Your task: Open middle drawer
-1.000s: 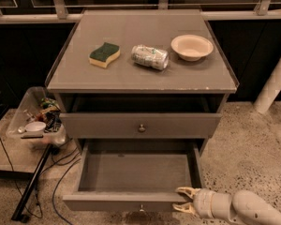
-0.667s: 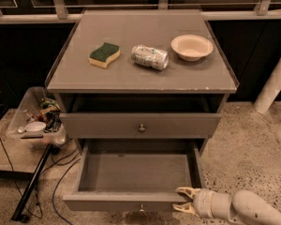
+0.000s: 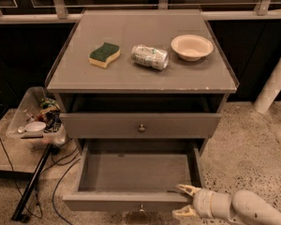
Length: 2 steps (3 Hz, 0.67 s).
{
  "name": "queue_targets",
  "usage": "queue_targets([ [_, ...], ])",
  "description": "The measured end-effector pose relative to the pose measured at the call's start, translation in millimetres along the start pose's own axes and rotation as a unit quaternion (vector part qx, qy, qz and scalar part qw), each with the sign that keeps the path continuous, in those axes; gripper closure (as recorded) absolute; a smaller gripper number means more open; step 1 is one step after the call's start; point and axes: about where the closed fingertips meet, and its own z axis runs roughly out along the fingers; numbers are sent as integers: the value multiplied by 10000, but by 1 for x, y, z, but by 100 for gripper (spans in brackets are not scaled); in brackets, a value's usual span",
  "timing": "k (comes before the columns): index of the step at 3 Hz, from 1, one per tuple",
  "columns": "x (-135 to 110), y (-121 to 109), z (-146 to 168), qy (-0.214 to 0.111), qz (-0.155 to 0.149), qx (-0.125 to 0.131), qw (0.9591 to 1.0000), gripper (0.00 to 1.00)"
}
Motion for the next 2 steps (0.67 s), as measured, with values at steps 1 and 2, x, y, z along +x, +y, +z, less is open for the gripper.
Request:
queue_targets([
  [1, 0, 0, 0, 0, 0, 0, 10000, 0],
  [2, 0, 0, 0, -1, 0, -1, 10000, 0],
])
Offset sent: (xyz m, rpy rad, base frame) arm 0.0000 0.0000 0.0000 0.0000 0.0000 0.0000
